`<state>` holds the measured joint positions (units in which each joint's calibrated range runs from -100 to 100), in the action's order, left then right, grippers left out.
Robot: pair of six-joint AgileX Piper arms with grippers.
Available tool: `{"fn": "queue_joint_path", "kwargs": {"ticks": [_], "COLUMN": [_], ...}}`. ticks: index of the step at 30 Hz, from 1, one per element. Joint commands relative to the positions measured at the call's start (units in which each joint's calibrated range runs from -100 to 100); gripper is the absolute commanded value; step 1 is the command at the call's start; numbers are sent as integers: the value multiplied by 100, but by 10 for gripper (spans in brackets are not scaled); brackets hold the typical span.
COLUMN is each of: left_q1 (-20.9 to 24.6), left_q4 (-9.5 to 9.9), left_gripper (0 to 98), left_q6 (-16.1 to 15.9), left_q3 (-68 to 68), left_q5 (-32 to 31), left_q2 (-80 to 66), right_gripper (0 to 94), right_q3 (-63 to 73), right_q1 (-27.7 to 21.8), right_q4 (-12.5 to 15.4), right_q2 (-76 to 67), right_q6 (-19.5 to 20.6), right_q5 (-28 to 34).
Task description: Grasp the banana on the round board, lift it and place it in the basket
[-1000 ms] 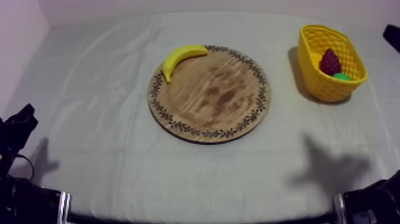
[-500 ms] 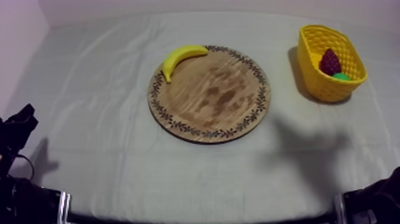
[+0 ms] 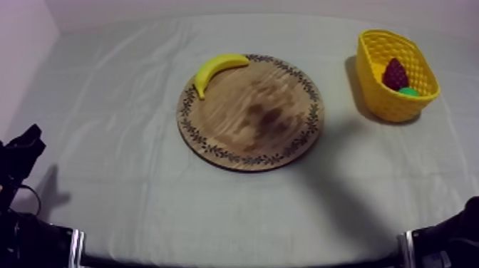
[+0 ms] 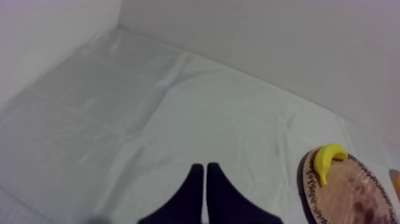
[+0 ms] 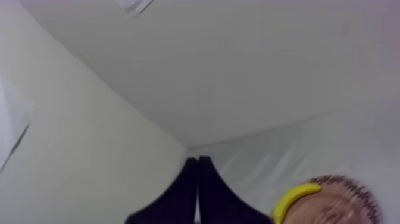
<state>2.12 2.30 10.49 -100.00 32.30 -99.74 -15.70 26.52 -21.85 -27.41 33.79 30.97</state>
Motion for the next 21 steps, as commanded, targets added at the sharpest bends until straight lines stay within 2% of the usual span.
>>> {"fn": "queue_joint_path", "kwargs": {"ticks": [1, 10, 16, 21], "left_q1": [2, 2, 2, 2], "left_q4": [2, 2, 2, 2], "left_gripper": [1, 1, 1, 1], "left_q6": [-1, -1, -1, -1], "left_q3": [0, 0, 0, 0], "left_q5": [3, 3, 3, 3], "left_q2": [0, 0, 0, 0], "right_gripper": [12, 14, 15, 16], "right_q3": [474, 1048, 922, 691], "right_q1": [162, 233, 214, 206], "right_q4": [-475, -731, -1066, -1232], "right_q2": [630, 1991, 2600, 2950], "right_q6": [906, 1369, 1717, 1908], "right_q5": [170, 312, 284, 215]}}
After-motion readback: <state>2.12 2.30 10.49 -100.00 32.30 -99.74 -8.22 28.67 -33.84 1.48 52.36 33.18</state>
